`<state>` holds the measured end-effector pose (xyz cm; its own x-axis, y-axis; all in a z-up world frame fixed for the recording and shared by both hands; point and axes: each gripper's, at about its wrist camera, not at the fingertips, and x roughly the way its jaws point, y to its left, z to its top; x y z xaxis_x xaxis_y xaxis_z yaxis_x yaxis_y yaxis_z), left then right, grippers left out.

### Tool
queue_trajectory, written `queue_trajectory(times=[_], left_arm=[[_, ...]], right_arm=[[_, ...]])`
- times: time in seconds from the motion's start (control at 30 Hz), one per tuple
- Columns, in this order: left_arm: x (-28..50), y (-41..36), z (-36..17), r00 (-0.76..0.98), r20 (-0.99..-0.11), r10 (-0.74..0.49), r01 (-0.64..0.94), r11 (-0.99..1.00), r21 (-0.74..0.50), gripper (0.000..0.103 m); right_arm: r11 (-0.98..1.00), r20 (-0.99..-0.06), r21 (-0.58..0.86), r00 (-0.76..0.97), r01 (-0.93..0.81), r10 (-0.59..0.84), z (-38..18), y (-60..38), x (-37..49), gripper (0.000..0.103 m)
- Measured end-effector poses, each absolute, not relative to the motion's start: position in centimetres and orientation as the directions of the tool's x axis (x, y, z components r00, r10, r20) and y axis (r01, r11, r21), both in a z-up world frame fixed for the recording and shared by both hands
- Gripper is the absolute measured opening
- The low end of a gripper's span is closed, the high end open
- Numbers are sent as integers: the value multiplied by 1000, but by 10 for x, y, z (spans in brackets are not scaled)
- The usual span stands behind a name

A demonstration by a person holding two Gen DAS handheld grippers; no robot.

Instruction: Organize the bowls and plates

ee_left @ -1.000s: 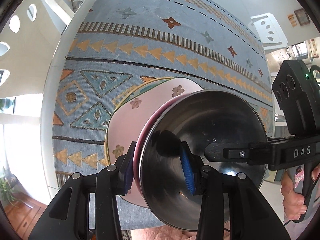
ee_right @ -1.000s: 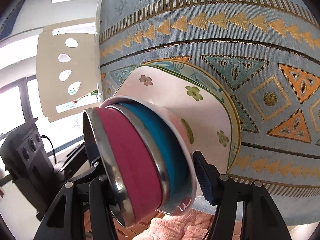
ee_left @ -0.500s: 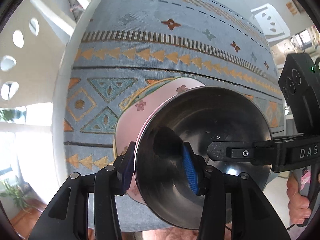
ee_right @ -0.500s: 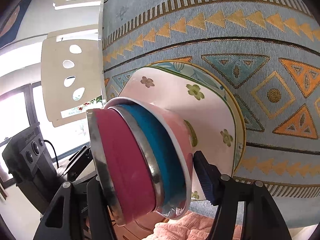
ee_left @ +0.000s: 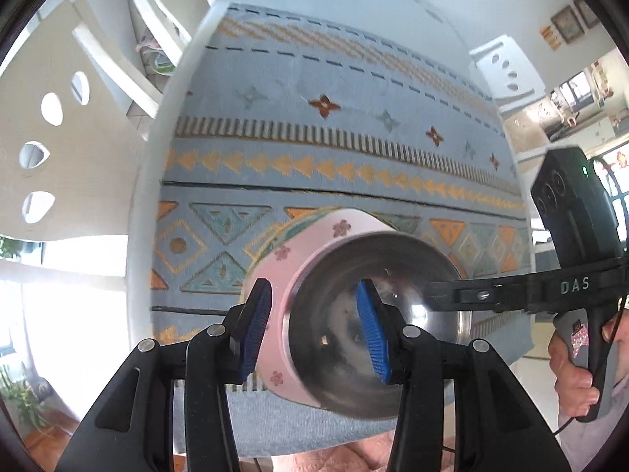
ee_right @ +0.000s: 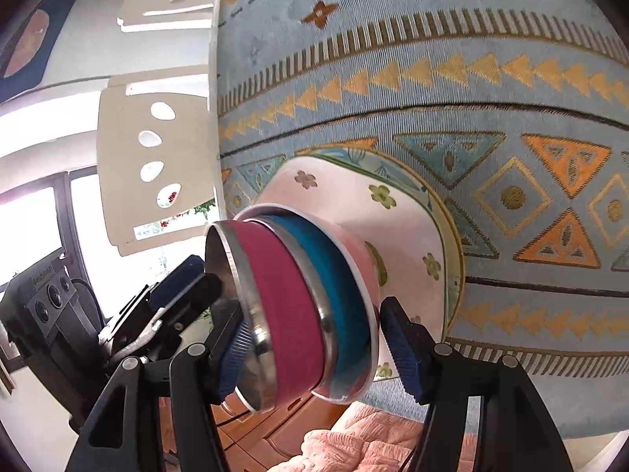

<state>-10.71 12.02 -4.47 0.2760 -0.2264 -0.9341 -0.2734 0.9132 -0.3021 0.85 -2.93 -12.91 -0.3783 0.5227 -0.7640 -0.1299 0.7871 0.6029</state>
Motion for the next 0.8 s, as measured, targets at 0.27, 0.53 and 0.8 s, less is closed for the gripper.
queue_trajectory(times=[0.27, 0.53, 0.8], left_arm=[[-124, 170, -61, 269, -941, -203, -371, 880, -296, 42], [-130, 167, -96, 213, -949, -232, -367, 881, -297, 41], [-136, 171, -125, 198, -942, -269, -425, 843, -330, 41]], right_arm=[[787, -778, 600, -333, -143, 533, -119, -52, 13, 65], [751, -744, 652, -275, -104, 609, -113, -77, 17, 65], [822, -799, 567, -276, -52, 534, -150, -104, 8, 65]])
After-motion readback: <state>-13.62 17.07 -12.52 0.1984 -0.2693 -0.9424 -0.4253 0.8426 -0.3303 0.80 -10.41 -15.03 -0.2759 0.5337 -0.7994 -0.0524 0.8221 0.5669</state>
